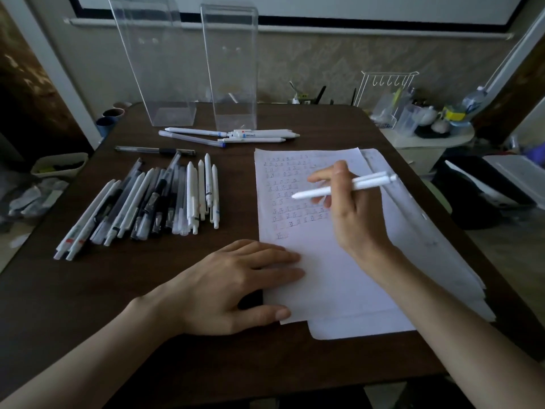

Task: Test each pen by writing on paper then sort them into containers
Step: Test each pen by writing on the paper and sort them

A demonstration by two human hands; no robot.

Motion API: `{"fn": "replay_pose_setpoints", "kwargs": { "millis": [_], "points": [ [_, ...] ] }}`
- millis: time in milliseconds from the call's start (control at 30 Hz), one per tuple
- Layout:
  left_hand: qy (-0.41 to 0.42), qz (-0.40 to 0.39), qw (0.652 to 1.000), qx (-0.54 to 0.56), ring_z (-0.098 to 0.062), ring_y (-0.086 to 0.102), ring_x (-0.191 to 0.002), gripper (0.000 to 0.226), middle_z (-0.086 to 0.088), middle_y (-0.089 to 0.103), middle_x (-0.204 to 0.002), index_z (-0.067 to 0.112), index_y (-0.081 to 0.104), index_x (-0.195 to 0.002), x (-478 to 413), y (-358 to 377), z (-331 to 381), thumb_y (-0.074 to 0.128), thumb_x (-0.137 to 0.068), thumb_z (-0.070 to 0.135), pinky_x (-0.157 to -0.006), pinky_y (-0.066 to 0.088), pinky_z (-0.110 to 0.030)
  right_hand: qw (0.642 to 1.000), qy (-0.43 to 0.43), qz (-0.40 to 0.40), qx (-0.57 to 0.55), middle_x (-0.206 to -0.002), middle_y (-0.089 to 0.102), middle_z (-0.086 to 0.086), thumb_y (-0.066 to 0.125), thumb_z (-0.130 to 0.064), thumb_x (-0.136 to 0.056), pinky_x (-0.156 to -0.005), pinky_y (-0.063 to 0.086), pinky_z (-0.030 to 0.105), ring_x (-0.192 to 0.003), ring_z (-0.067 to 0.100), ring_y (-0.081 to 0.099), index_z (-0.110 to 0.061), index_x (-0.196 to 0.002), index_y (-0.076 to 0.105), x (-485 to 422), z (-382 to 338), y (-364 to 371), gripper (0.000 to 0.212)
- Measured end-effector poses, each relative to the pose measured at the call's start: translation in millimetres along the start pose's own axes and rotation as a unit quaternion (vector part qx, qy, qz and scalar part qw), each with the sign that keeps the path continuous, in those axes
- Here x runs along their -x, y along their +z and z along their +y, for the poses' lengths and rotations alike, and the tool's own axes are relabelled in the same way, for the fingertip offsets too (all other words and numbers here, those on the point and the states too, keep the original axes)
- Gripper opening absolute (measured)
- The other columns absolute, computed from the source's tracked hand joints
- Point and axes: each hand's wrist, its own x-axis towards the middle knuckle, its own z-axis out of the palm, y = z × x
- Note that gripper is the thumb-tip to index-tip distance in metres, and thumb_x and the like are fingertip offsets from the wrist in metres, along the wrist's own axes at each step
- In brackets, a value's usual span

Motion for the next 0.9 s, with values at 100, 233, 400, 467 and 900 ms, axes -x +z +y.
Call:
{"fn": "replay_pose_setpoints", "kwargs": {
  "millis": [100,233,400,467,900],
  "points": [
    [0.0,-0.01,1.0,-0.01,-0.002,0.016,-0.14,0.057,0.01,0.023,-0.153,0.032,0.037,-0.142,0,1,0,0.035,-0.093,0.06,-0.113,0.011,-0.021,0.992,0.066,-0.079,-0.07,-0.07,0.07,0.003,0.053,-0.041,-0.09,-0.057,0.051,0.023,-0.062,0.01,0.065,-0.011,-0.082,0.068,2,-4,4,0.034],
    [-0.003,-0.027,1.0,0.002,-0.002,0.002,-0.142,0.058,0.009,0.009,-0.157,0.035,0.031,-0.144,0,3,0,0.034,-0.093,0.062,-0.115,0.005,-0.026,0.991,0.07,-0.11,-0.042,-0.057,0.053,0.011,0.071,-0.013,-0.081,-0.051,0.04,0.024,-0.053,0.011,0.049,-0.006,-0.065,0.048,4,5,10,0.029],
    [0.0,-0.012,1.0,-0.007,-0.004,0.011,-0.142,0.055,0.007,0.018,-0.155,0.034,0.033,-0.143,-1,7,-4,0.033,-0.094,0.059,-0.115,0.013,-0.032,0.99,0.081,-0.119,-0.009,-0.05,0.028,0.006,0.059,0.003,-0.076,-0.045,0.037,0.018,-0.045,0.012,0.029,-0.006,-0.059,0.03,2,11,9,0.035],
    [0.0,-0.005,1.0,-0.014,-0.005,0.015,-0.142,0.053,0.006,0.021,-0.155,0.034,0.035,-0.142,-1,9,-5,0.034,-0.095,0.057,-0.115,0.018,-0.033,0.99,0.069,-0.123,-0.003,-0.051,0.031,0.012,0.06,0.003,-0.077,-0.044,0.038,0.021,-0.046,0.015,0.033,-0.001,-0.06,0.029,2,12,11,0.035],
    [-0.001,0.007,1.0,-0.011,-0.009,0.022,-0.141,0.052,0.003,0.027,-0.153,0.031,0.04,-0.14,-2,10,-6,0.036,-0.094,0.055,-0.113,0.021,-0.033,0.989,0.043,-0.139,0.021,-0.047,0.028,-0.005,0.06,0.001,-0.078,-0.045,0.037,0.024,-0.045,0.007,0.04,-0.009,-0.057,0.03,3,15,12,0.039]
  ]
}}
